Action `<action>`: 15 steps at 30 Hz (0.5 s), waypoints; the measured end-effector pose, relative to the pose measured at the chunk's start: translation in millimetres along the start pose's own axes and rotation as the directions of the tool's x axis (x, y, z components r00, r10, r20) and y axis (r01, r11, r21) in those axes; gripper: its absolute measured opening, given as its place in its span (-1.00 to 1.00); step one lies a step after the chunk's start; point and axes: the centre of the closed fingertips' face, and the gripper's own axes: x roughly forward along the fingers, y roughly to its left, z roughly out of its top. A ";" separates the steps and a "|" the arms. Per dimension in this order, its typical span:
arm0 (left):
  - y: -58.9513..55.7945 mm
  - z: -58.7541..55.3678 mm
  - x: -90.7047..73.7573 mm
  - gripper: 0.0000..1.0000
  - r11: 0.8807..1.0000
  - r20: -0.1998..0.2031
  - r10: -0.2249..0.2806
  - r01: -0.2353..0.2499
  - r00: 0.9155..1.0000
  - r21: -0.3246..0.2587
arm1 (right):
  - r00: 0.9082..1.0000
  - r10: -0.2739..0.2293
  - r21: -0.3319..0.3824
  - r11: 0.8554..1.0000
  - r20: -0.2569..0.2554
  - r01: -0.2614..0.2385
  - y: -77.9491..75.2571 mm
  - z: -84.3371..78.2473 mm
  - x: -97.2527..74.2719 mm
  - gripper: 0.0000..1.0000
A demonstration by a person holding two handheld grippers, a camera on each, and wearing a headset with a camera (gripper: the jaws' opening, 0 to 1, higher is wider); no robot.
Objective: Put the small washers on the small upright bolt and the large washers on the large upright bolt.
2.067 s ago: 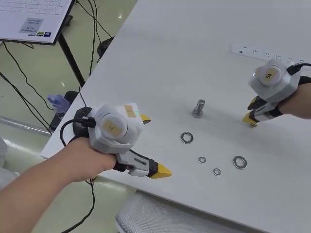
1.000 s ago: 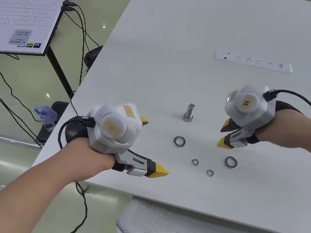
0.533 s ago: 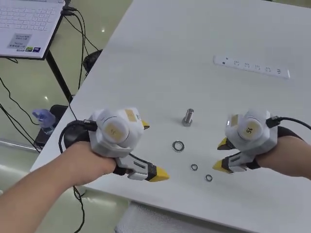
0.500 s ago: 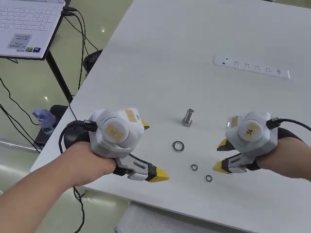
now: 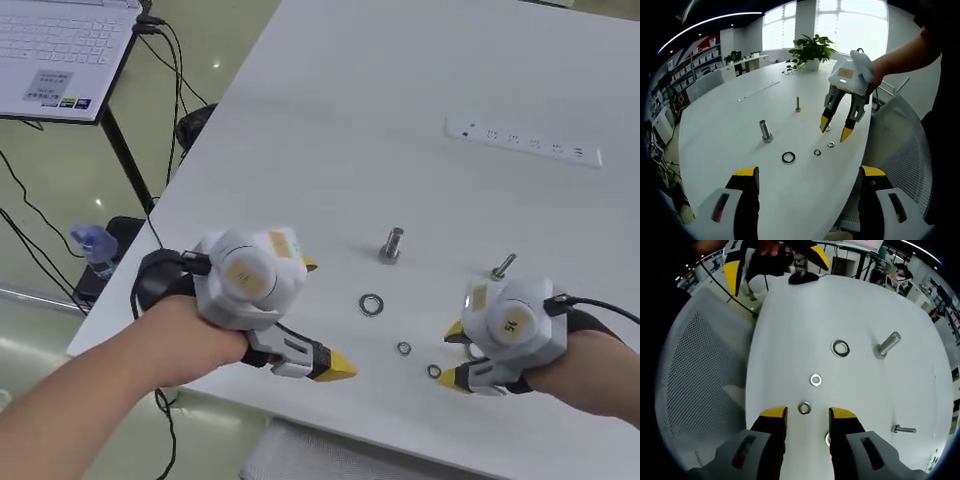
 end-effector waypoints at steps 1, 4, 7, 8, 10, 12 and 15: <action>-0.1 0.3 0.0 0.63 1.000 0.001 -0.001 0.001 1.000 -0.001 | 1.000 -0.004 -0.012 1.000 -0.001 0.004 -0.2 -0.9 2.7 -0.32; -0.3 0.6 0.7 0.62 1.000 0.002 -0.003 0.003 1.000 0.000 | 1.000 -0.008 -0.020 1.000 -0.012 0.007 -0.6 -3.1 7.7 -0.34; -0.2 0.2 1.1 0.62 1.000 0.000 -0.005 0.005 1.000 0.000 | 1.000 -0.005 -0.029 1.000 -0.015 0.005 0.8 -4.7 14.4 -0.37; -0.2 0.4 1.2 0.61 1.000 0.001 -0.005 0.005 1.000 -0.003 | 1.000 -0.004 -0.032 0.999 -0.019 0.003 1.0 -5.6 16.0 -0.37; -0.2 0.2 1.2 0.60 1.000 0.000 -0.006 0.006 1.000 -0.006 | 1.000 -0.005 -0.032 0.999 -0.022 0.004 1.1 -7.5 18.5 -0.38; 0.0 -0.1 1.2 0.59 1.000 -0.001 -0.006 0.006 1.000 -0.008 | 1.000 -0.001 -0.029 1.000 -0.029 0.000 1.4 -9.7 20.5 -0.40; 0.3 -0.1 1.5 0.58 1.000 0.000 -0.006 0.006 1.000 -0.012 | 0.999 0.003 -0.031 1.000 -0.037 -0.004 3.2 -11.8 22.5 -0.42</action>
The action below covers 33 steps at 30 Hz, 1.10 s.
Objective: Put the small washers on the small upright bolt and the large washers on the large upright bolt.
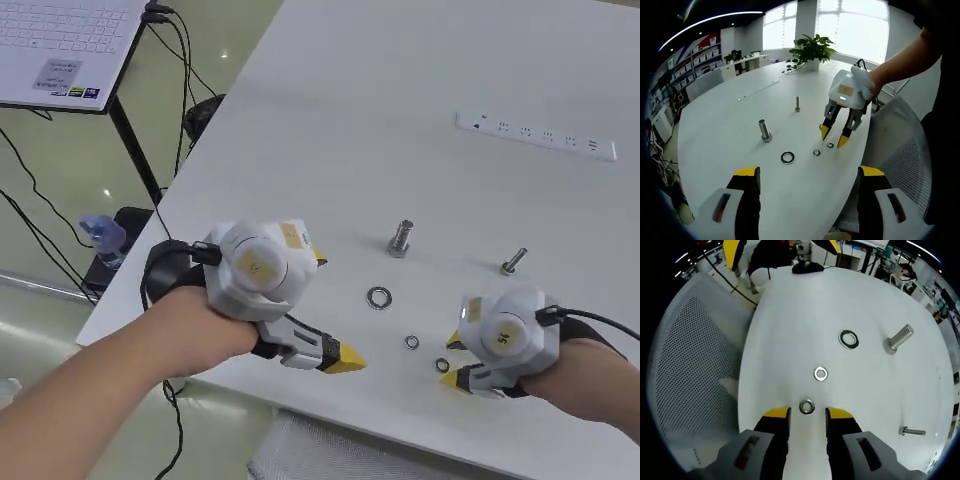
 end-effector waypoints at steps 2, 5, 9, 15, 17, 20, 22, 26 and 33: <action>-0.1 0.9 0.3 0.58 1.000 0.001 0.000 0.000 1.000 0.001 | 1.000 0.004 -0.001 1.000 0.002 -0.004 0.6 0.2 0.0 -0.44; -0.6 1.7 1.0 0.57 1.000 0.003 -0.002 0.002 1.000 -0.001 | 1.000 0.003 0.001 1.000 0.001 -0.003 0.3 0.7 0.0 -0.47; -1.3 0.8 1.4 0.56 1.000 0.000 -0.005 0.005 1.000 0.001 | 1.000 0.007 -0.002 1.000 -0.002 -0.007 1.8 2.0 0.4 -0.52; -1.1 -0.9 0.9 0.54 1.000 0.000 -0.005 0.005 1.000 -0.004 | 0.999 0.006 -0.023 1.000 -0.031 -0.006 1.4 3.7 1.4 -0.68; -1.3 -1.3 0.8 0.54 1.000 0.001 -0.006 0.006 1.000 -0.006 | 0.999 0.010 -0.041 0.999 -0.046 -0.012 2.4 3.8 1.6 -0.70; -2.3 -1.6 1.0 0.53 1.000 0.001 -0.007 0.007 1.000 -0.006 | 0.998 0.016 -0.036 0.999 -0.065 -0.018 2.0 3.8 1.5 -0.72; -2.1 -1.6 1.2 0.52 1.000 0.002 -0.007 0.007 1.000 -0.009 | 0.997 0.020 -0.035 0.999 -0.075 -0.022 1.2 3.2 1.6 -0.73; -2.3 -1.1 1.4 0.50 1.000 0.006 -0.007 0.007 1.000 -0.012 | 0.994 0.019 -0.036 0.999 -0.105 -0.022 2.1 2.3 2.7 -0.75; -1.8 -0.7 1.3 0.49 1.000 0.008 0.003 -0.003 1.000 -0.017 | 0.995 0.034 0.027 0.999 -0.093 -0.031 0.2 2.9 2.1 -0.76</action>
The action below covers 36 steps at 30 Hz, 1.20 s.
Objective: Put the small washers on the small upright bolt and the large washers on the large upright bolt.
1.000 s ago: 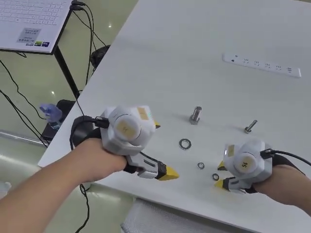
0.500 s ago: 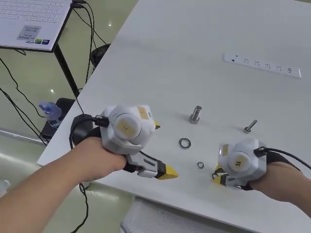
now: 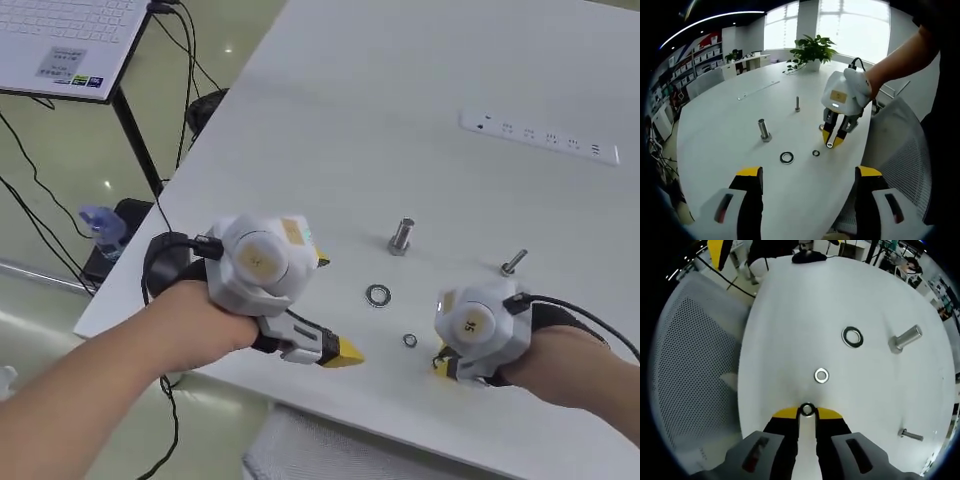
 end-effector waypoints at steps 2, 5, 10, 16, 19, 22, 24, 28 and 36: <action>1.1 0.8 -0.5 0.49 1.000 0.002 0.010 -0.010 1.000 -0.006 | 1.000 0.006 0.015 1.000 0.012 -0.006 0.2 0.0 -0.8 -0.77; 1.8 0.5 -0.3 0.49 1.000 0.002 0.018 -0.018 1.000 -0.012 | 1.000 0.021 0.026 0.999 0.013 -0.021 1.6 -1.2 -1.7 -0.77; 2.4 -1.8 -0.8 0.49 0.999 -0.007 0.035 -0.035 0.999 -0.018 | 0.999 0.026 0.036 0.999 0.029 -0.027 0.4 -0.1 -10.4 -0.77; 1.5 -3.4 -2.4 0.48 0.998 -0.011 0.057 -0.058 0.998 -0.029 | 0.999 0.021 0.065 0.998 0.034 -0.023 -7.7 -7.0 -20.8 -0.77; -0.4 -2.3 -2.6 0.48 0.997 -0.010 0.063 -0.064 0.998 -0.035 | 0.999 0.017 0.068 0.997 0.032 -0.019 -11.5 -14.1 -29.2 -0.77; -1.2 -0.6 -1.4 0.48 0.997 -0.007 0.068 -0.069 0.998 -0.040 | 1.000 0.010 0.076 0.997 0.028 -0.012 -16.6 -21.4 -34.7 -0.77; -2.5 0.8 -0.4 0.48 0.996 -0.003 0.072 -0.072 0.997 -0.044 | 1.000 0.001 0.087 0.996 0.019 -0.003 -21.4 -30.5 -40.0 -0.77; -6.6 -1.0 1.6 0.48 0.997 -0.011 0.069 -0.069 0.998 -0.042 | 1.000 -0.015 0.101 0.995 0.006 0.015 -29.2 -45.3 -47.3 -0.77; -8.9 -0.2 1.9 0.48 0.998 -0.020 0.063 -0.063 0.998 -0.031 | 0.999 -0.047 0.148 0.988 -0.010 0.048 -50.0 -70.5 -61.6 -0.77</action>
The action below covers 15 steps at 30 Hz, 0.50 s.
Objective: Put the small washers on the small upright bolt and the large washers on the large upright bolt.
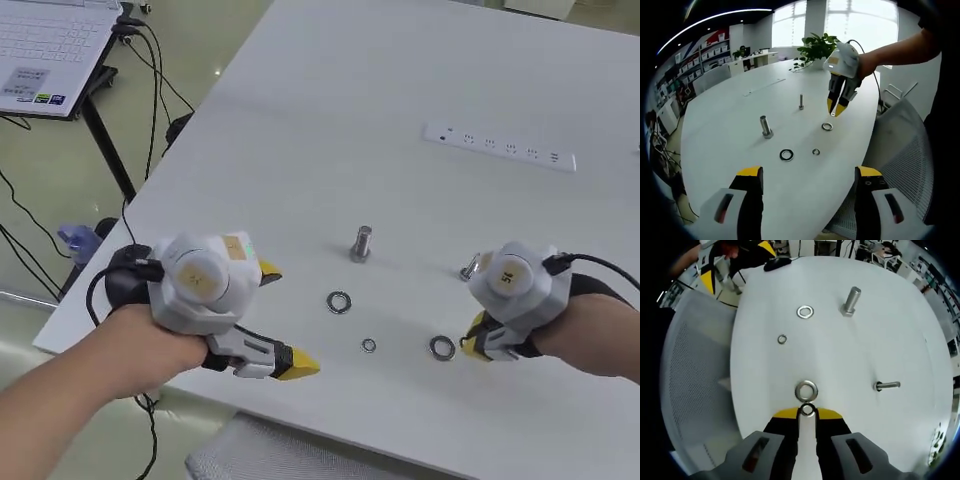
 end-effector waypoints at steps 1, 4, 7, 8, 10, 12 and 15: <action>0.1 0.5 -0.3 0.48 1.000 0.000 0.000 0.000 1.000 0.000 | 1.000 -0.002 0.004 1.000 -0.002 0.002 -2.6 -2.2 -1.2 -0.77; 0.4 1.8 -1.1 0.48 1.000 0.003 0.001 -0.001 1.000 0.005 | 1.000 -0.006 0.024 1.000 -0.007 0.006 -11.2 -8.0 -5.1 -0.77; 0.8 2.1 -1.4 0.48 1.000 -0.001 0.002 -0.002 1.000 0.005 | 1.000 -0.014 0.029 0.999 -0.009 0.014 -17.8 -10.7 -7.7 -0.76; 0.8 2.0 -1.4 0.48 1.000 -0.001 0.003 -0.003 1.000 0.005 | 1.000 -0.017 0.032 0.999 -0.010 0.018 -21.2 -11.6 -9.0 -0.76; 1.2 1.8 -1.1 0.48 1.000 -0.002 0.004 -0.004 1.000 0.007 | 1.000 -0.026 0.035 0.999 -0.011 0.026 -27.2 -12.3 -11.1 -0.76; 1.2 1.2 -0.9 0.48 1.000 -0.003 0.004 -0.004 1.000 0.007 | 0.999 -0.034 0.034 0.999 -0.011 0.035 -30.5 -11.1 -14.8 -0.76; 0.7 1.1 -1.1 0.48 1.000 0.000 0.004 -0.004 1.000 0.003 | 0.999 -0.047 0.031 0.998 -0.016 0.048 -36.1 -9.3 -20.3 -0.76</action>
